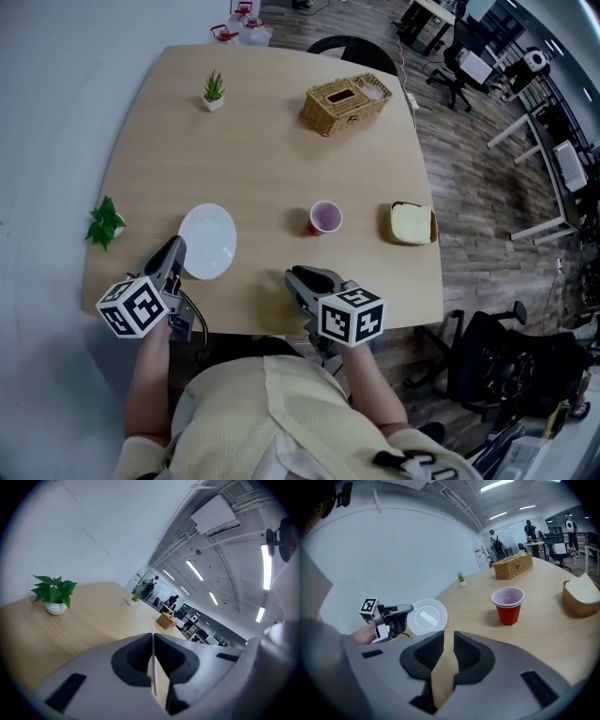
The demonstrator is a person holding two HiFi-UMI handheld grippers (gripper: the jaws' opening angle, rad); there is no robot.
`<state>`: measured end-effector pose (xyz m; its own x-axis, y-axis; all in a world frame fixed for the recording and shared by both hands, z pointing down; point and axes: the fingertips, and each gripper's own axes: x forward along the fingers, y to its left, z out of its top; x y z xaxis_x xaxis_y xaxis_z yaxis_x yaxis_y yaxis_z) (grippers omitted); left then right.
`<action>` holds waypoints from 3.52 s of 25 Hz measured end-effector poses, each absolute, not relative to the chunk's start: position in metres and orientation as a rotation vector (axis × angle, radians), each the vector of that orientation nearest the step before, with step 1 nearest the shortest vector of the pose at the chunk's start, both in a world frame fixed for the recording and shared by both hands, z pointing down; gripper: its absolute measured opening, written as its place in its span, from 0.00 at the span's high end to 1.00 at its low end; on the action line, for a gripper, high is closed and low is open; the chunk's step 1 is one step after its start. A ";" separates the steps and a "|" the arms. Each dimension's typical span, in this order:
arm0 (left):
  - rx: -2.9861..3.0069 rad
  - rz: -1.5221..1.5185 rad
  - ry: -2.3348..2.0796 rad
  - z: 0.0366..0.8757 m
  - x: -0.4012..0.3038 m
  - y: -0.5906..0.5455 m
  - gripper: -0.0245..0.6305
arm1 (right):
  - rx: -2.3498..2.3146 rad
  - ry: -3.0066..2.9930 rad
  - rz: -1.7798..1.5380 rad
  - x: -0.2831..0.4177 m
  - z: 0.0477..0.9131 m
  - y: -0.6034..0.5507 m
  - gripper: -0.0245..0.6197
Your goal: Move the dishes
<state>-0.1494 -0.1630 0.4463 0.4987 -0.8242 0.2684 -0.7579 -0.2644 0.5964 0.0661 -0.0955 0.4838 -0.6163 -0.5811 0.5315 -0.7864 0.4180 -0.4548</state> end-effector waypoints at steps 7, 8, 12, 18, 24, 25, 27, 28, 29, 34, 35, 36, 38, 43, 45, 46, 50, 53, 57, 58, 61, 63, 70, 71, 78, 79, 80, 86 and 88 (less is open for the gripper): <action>1.961 -0.185 -1.307 0.462 -0.170 -0.141 0.92 | 1.139 -2.394 0.988 0.054 0.485 -0.095 0.85; 1.954 -0.184 -1.311 0.464 -0.171 -0.138 0.92 | 1.133 -2.396 0.987 0.053 0.485 -0.095 0.85; 1.923 -0.175 -1.327 0.473 -0.176 -0.127 0.92 | 1.115 -2.398 0.982 0.050 0.485 -0.092 0.85; 1.859 -0.169 -1.353 0.489 -0.189 -0.115 0.92 | 1.106 -2.398 0.987 0.048 0.486 -0.089 0.85; 1.818 -0.048 -1.424 0.508 -0.198 -0.110 0.92 | 1.102 -2.395 0.993 0.049 0.489 -0.089 0.85; 1.804 -0.038 -1.429 0.512 -0.200 -0.110 0.92 | 1.101 -2.395 0.993 0.049 0.489 -0.089 0.85; 1.774 -0.018 -1.436 0.519 -0.204 -0.111 0.92 | 1.099 -2.393 0.989 0.049 0.489 -0.089 0.85; 1.760 -0.003 -1.440 0.523 -0.206 -0.111 0.92 | 1.098 -2.393 0.986 0.048 0.489 -0.090 0.85; 1.747 0.015 -1.447 0.527 -0.209 -0.111 0.92 | 1.097 -2.394 0.982 0.048 0.488 -0.090 0.85; 1.734 0.139 -1.478 0.540 -0.214 -0.110 0.92 | 1.092 -2.399 0.976 0.047 0.487 -0.090 0.85; 1.737 0.174 -1.482 0.543 -0.215 -0.111 0.92 | 1.090 -2.400 0.977 0.046 0.487 -0.089 0.85; 1.741 0.208 -1.481 0.546 -0.216 -0.112 0.92 | 1.088 -2.400 0.978 0.045 0.487 -0.089 0.85; 1.743 0.265 -1.475 0.552 -0.217 -0.114 0.91 | 1.085 -2.402 0.981 0.042 0.487 -0.089 0.85; 1.762 0.386 -1.499 0.557 -0.220 -0.115 0.90 | 1.083 -2.411 0.983 0.040 0.485 -0.088 0.85; 1.786 0.428 -1.506 0.558 -0.219 -0.117 0.90 | 1.085 -2.411 0.985 0.039 0.486 -0.089 0.85; 1.797 0.451 -1.509 0.558 -0.219 -0.117 0.90 | 1.086 -2.410 0.987 0.039 0.486 -0.089 0.85; 1.822 0.545 -1.525 0.561 -0.217 -0.118 0.89 | 1.088 -2.407 0.992 0.038 0.487 -0.087 0.85; 1.846 0.607 -1.543 0.562 -0.217 -0.118 0.89 | 1.086 -2.408 0.993 0.037 0.487 -0.087 0.85; 1.885 0.640 -1.564 0.562 -0.216 -0.119 0.89 | 1.083 -2.413 0.994 0.036 0.486 -0.088 0.85; 1.892 0.648 -1.577 0.562 -0.216 -0.119 0.89 | 1.083 -2.414 0.993 0.036 0.486 -0.088 0.85; 1.924 0.691 -1.641 0.557 -0.219 -0.120 0.89 | 1.079 -2.416 0.988 0.035 0.486 -0.090 0.85; 1.944 0.707 -1.682 0.550 -0.222 -0.121 0.89 | 1.073 -2.417 0.982 0.033 0.486 -0.091 0.85; 2.003 0.645 -1.729 0.518 -0.217 -0.122 0.89 | 1.058 -2.424 0.956 0.032 0.482 -0.093 0.85; 2.021 0.610 -1.726 0.510 -0.215 -0.122 0.89 | 1.058 -2.427 0.950 0.031 0.481 -0.094 0.85; 2.132 0.400 -1.714 0.457 -0.201 -0.123 0.89 | 1.094 -2.461 0.901 0.031 0.472 -0.100 0.87; 2.148 0.389 -1.711 0.452 -0.199 -0.122 0.89 | 1.100 -2.466 0.892 0.031 0.470 -0.101 0.88; 2.162 0.381 -1.707 0.447 -0.196 -0.122 0.89 | 1.105 -2.472 0.879 0.031 0.468 -0.101 0.89; 2.205 0.347 -1.639 0.429 -0.176 -0.113 0.90 | 1.108 -2.557 0.823 0.029 0.452 -0.103 0.93; 2.217 0.342 -1.620 0.426 -0.171 -0.108 0.90 | 1.117 -2.578 0.817 0.030 0.446 -0.103 0.94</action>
